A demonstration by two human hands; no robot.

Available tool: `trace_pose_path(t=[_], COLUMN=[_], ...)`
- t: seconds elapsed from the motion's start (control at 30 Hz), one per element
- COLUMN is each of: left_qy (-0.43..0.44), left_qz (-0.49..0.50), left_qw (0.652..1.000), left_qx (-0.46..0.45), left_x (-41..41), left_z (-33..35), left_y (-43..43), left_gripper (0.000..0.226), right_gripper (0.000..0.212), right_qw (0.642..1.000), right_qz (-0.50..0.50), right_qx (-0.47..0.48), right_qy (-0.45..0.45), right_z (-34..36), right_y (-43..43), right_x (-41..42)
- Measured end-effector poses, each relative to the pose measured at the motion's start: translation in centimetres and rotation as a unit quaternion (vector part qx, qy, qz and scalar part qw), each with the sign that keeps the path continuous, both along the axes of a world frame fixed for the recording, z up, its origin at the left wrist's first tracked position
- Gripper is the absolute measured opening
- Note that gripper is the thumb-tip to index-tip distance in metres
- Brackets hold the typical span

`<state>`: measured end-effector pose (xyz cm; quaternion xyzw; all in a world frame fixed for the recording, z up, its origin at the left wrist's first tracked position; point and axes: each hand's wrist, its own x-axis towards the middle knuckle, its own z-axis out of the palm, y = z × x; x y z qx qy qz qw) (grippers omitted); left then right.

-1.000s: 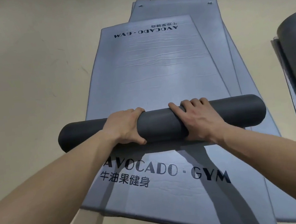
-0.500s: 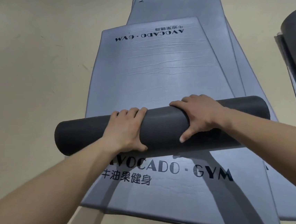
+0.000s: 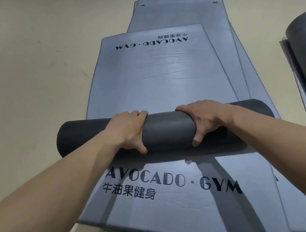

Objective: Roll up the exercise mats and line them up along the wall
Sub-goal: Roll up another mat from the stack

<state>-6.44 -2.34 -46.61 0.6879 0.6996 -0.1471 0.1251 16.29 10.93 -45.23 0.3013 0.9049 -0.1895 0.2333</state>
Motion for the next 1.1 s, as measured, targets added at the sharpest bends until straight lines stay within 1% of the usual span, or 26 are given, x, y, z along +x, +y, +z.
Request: trace_pose_path(t=[0.03,0.07,0.1,0.13,0.17,0.23,0.27,0.3,0.37,0.4,0.43,0.47,0.53,0.67,0.7,0.73,0.77,0.8,0.83,0.87,0.9,0.93,1.0,1.03,1.07,1.1], left_qy=[-0.013,-0.021,-0.027,-0.036,-0.048,-0.063,-0.063,-0.047,0.020,0.042,0.045,0.035,0.001,-0.064,-0.068,-0.068,-0.072,-0.085,-0.106,-0.121,-0.124,-0.109,-0.020,0.030,0.065,0.076], left_qz=[-0.006,-0.011,-0.014,-0.011,-0.004,0.008,0.011,0.007,-0.014,-0.014,-0.009,-0.004,-0.002,0.017,0.012,0.007,0.006,0.014,0.027,0.036,0.038,0.031,0.008,-0.009,-0.022,-0.028], left_qw=[0.999,0.998,0.996,0.995,0.993,0.990,0.991,0.995,1.000,0.997,0.995,0.994,0.996,0.998,0.997,0.995,0.993,0.991,0.987,0.983,0.982,0.987,1.000,0.998,0.992,0.989], left_qx=[-0.037,-0.065,-0.082,-0.094,-0.106,-0.123,-0.117,-0.091,0.011,0.061,0.093,0.106,0.091,-0.009,-0.040,-0.069,-0.090,-0.106,-0.121,-0.135,-0.137,-0.118,-0.006,0.060,0.102,0.123], left_x=[-0.3,-0.5,-0.6,-0.7,-0.9,-1.1,-1.1,-0.9,-0.1,0.4,0.6,0.5,0.0,-0.6,-0.5,-0.5,-0.5,-0.6,-0.9,-1.1,-1.1,-0.9,-0.4,0.1,0.6,0.7], left_z=[0.3,0.5,0.6,0.9,1.1,1.2,1.0,0.6,-0.8,-1.4,-1.6,-1.5,-0.2,1.9,1.9,1.8,1.9,2.2,2.4,2.5,2.4,2.2,1.0,0.1,-0.8,-1.3], left_y=[-0.2,-0.7,-1.0,-1.0,-0.7,-0.1,-0.2,-0.7,-2.7,-3.8,-4.3,-3.9,-2.3,-0.9,-1.2,-1.4,-1.4,-1.1,-0.5,0.0,0.3,0.1,-1.5,-2.8,-4.2,-4.8], left_gripper=[0.114,0.116,0.117,0.117,0.117,0.121,0.125,0.130,0.136,0.134,0.130,0.124,0.115,0.109,0.109,0.109,0.109,0.109,0.108,0.109,0.114,0.122,0.139,0.141,0.141,0.138], right_gripper=[0.114,0.122,0.132,0.141,0.145,0.138,0.131,0.125,0.120,0.119,0.117,0.114,0.105,0.087,0.087,0.092,0.101,0.112,0.122,0.129,0.131,0.131,0.127,0.127,0.129,0.132], right_qw=[0.999,0.999,1.000,0.997,0.990,0.975,0.971,0.971,0.981,0.988,0.992,0.996,0.999,0.997,0.995,0.996,0.999,0.998,0.986,0.972,0.963,0.962,0.975,0.982,0.988,0.989], right_qz=[-0.005,-0.002,0.005,0.011,0.013,0.015,0.021,0.028,0.030,0.026,0.016,0.005,-0.007,-0.044,-0.046,-0.038,-0.027,-0.023,-0.021,-0.019,-0.016,-0.011,-0.005,-0.012,-0.018,-0.020], right_qx=[-0.031,-0.033,0.007,0.073,0.137,0.213,0.229,0.229,0.184,0.150,0.116,0.088,0.048,-0.067,-0.088,-0.081,-0.031,0.061,0.160,0.230,0.265,0.268,0.218,0.181,0.151,0.141], right_qy=[-0.007,-0.008,-0.002,0.013,0.032,0.061,0.066,0.063,0.048,0.040,0.033,0.027,0.015,-0.015,-0.020,-0.016,-0.005,0.014,0.037,0.049,0.053,0.053,0.045,0.041,0.035,0.033], right_z=[0.2,0.1,-0.2,-0.7,-1.4,-2.8,-3.2,-3.1,-1.8,-1.0,-0.3,0.3,1.3,2.4,2.4,2.2,1.6,0.8,0.0,-0.8,-1.6,-1.9,-1.0,-0.1,0.5,0.6], right_y=[-0.7,-1.6,-2.9,-4.5,-6.2,-8.3,-8.1,-7.5,-5.3,-4.3,-3.3,-2.5,-1.3,-0.9,-1.5,-2.4,-3.7,-5.1,-6.7,-8.3,-9.2,-9.1,-6.8,-5.4,-4.3,-3.6], right_x=[0.2,0.7,1.2,1.7,2.2,2.6,2.5,2.2,1.1,0.4,-0.2,-0.8,-1.7,-1.9,-1.6,-1.1,-0.5,0.3,1.0,1.7,2.2,2.3,1.4,0.8,0.2,-0.2])
